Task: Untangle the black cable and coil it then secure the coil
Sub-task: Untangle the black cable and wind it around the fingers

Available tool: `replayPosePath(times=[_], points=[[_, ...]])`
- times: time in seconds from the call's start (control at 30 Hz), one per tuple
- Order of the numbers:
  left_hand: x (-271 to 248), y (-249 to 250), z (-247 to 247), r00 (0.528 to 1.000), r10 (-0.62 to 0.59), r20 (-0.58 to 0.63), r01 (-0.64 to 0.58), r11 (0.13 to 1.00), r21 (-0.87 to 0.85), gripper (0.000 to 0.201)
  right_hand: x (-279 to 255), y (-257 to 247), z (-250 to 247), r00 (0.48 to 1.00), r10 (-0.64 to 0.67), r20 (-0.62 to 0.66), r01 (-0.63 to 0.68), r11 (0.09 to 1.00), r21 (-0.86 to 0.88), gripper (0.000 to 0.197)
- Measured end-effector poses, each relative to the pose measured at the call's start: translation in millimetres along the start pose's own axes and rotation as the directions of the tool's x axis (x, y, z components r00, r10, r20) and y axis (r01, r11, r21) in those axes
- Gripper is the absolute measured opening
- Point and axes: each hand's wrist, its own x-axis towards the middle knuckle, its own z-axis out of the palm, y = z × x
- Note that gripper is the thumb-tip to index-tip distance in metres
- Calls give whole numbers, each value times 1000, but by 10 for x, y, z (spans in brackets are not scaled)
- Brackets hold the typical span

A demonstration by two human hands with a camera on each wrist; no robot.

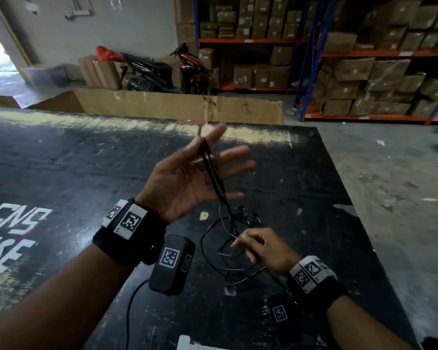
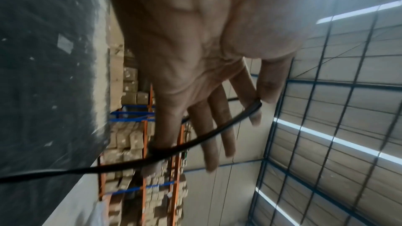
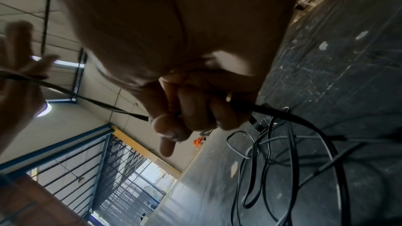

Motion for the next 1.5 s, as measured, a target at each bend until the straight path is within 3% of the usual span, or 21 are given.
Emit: replayPosePath(times=[0.1,0.2,0.37,0.63,0.77,0.8,0.87,0.97,1.13,1.27,1.37,1.5], points=[[-37,-190,24,976,-176,128,176,984,12,43,134,-66,-152,989,-18,-144,12,999,-43,37],[-89,-412,1,938,-320,132,311,947,85,46,213,-345,-391,953,-108,-285,94,994,-60,32],[-150,-648,-80,911,-411,-3,407,901,147,46,117,-917,-572,950,-254,-183,199,941,-274,23],[-131,-730,-157,894,-381,-236,435,866,249,37,-74,-1259,-537,927,-344,-148,242,852,-463,22],[-64,-702,-187,903,-261,-342,376,865,332,37,-212,-1384,-420,914,-375,-156,216,774,-595,18],[-33,-673,-182,906,-216,-363,343,878,333,36,-239,-1382,-366,910,-377,-173,217,788,-576,15],[30,-582,-166,915,-140,-378,265,915,304,37,-287,-1328,-245,928,-318,-193,232,900,-370,14],[97,-389,-163,933,-49,-356,146,957,251,41,-361,-1177,-62,961,-226,-157,225,974,-22,31],[146,-69,-114,961,42,-275,-3,990,143,45,-426,-791,145,983,-165,-82,176,975,138,40],[121,16,45,985,59,-165,-45,995,85,46,-347,-553,164,987,-137,-87,149,977,154,43],[69,29,123,996,44,-74,-42,999,25,45,-262,-424,122,995,-98,7,96,987,127,54],[-53,-63,132,988,-125,93,123,992,27,45,-125,-333,-22,995,-24,-97,27,999,35,74]])
